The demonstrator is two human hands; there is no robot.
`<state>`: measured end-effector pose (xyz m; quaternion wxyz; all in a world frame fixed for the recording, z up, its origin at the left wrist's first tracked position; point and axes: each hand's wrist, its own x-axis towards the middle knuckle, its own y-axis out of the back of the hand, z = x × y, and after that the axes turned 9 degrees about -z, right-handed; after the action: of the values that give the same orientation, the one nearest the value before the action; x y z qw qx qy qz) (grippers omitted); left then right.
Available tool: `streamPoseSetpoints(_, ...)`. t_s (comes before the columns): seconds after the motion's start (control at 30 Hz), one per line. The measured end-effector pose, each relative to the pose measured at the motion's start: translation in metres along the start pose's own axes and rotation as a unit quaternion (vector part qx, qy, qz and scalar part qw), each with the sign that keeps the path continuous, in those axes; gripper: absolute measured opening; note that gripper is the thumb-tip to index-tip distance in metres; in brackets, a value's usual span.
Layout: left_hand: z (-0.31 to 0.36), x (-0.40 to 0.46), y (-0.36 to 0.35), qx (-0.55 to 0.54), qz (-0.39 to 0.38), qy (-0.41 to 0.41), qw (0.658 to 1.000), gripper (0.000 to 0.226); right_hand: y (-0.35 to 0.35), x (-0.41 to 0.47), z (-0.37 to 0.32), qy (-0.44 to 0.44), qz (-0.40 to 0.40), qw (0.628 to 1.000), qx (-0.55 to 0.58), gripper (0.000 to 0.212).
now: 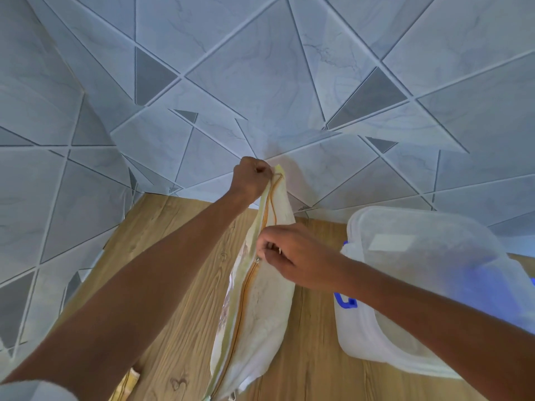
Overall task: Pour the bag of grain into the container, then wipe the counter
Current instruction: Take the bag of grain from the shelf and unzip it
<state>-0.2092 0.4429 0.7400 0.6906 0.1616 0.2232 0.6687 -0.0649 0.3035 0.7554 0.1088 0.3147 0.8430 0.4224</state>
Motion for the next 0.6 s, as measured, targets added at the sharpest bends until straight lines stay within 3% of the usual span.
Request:
streamPoseSetpoints(0.07,0.004,-0.015,0.000,0.004,-0.003,0.009,1.000,0.017,0.003,-0.003,0.002,-0.020,0.026,0.999,0.023,0.013)
streamPoseSetpoints(0.17,0.003,-0.052,0.007,0.045,-0.041,0.049,0.997,0.036,0.002,-0.015,0.001,-0.022,0.055,0.998,0.035,0.012)
streamPoseSetpoints(0.3,-0.010,-0.109,0.024,0.086,-0.128,0.106,0.982,0.047,-0.007,-0.029,-0.009,-0.019,0.074,0.996,0.038,0.010)
streamPoseSetpoints(0.43,-0.020,-0.166,0.035,-0.028,-0.209,0.119,0.970,0.045,-0.013,-0.038,-0.017,-0.037,0.104,0.993,0.051,0.008)
streamPoseSetpoints(0.6,-0.021,-0.190,0.026,-0.110,-0.192,0.071,0.973,0.026,-0.021,-0.045,-0.029,-0.050,0.115,0.991,0.056,0.012)
